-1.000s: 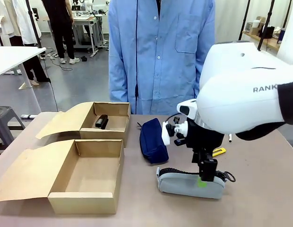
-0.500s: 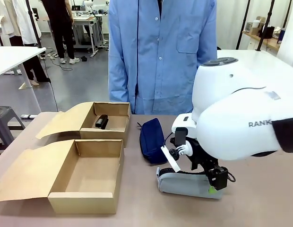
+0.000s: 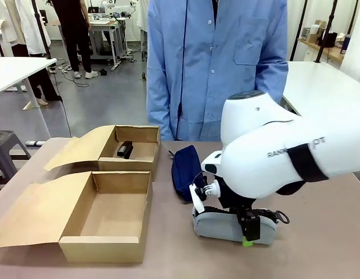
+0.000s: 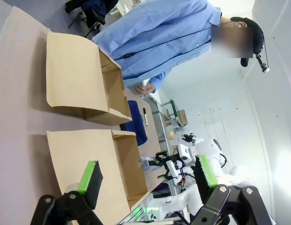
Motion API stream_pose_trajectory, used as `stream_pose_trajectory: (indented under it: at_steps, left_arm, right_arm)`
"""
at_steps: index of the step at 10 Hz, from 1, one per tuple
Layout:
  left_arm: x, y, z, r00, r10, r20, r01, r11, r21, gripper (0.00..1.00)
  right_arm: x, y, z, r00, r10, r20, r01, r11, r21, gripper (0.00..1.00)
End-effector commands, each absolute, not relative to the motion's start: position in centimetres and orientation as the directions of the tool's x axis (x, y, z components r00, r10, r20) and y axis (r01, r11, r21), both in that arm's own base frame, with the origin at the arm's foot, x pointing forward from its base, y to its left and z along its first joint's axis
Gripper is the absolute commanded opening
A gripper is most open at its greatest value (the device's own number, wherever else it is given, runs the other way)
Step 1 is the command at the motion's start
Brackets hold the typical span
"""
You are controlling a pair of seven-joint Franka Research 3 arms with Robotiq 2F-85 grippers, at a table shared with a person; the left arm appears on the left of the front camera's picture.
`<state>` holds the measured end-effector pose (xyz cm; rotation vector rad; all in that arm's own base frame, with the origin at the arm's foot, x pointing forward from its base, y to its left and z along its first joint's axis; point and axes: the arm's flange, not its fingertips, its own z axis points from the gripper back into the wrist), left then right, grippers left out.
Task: Place items inside the box.
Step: Pick up a Pencil pouch or Stapler and place it inside the Mailer Box closest to the robot.
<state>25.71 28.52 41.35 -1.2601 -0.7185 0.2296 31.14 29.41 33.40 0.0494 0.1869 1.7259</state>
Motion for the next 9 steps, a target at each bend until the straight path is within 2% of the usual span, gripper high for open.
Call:
stream_pose_trajectory:
  at_steps: [1,3,4,5,6,9]
  left_arm:
    - [25.77,28.43,41.4,0.751,0.534,0.388,0.251,0.313,-0.916,1.0]
    - [25.77,28.43,41.4,0.751,0.534,0.388,0.251,0.313,-0.916,1.0]
    - [25.77,28.43,41.4,0.751,0.534,0.388,0.251,0.313,-0.916,1.0]
    - [25.77,28.43,41.4,0.751,0.534,0.388,0.251,0.313,-0.916,1.0]
    - [25.77,28.43,41.4,0.751,0.534,0.388,0.251,0.313,-0.916,1.0]
    - [25.77,28.43,41.4,0.751,0.534,0.388,0.251,0.313,-0.916,1.0]
  right_arm:
    - [31.5,30.91,32.46,-0.124,0.99,-0.064,-0.973,-0.109,0.204,1.0]
    - [31.35,30.64,32.56,-0.1,0.991,-0.087,-0.971,-0.078,0.225,1.0]
    - [31.51,30.47,32.69,-0.104,0.992,-0.076,-0.971,-0.085,0.226,0.6]
    - [31.52,30.37,32.71,-0.124,0.99,-0.066,-0.964,-0.105,0.244,0.43]
    - [31.41,30.44,32.57,-0.131,0.988,-0.086,-0.963,-0.106,0.249,0.02]
    - [31.06,30.32,32.95,-0.101,0.99,-0.095,-0.967,-0.075,0.244,0.0]
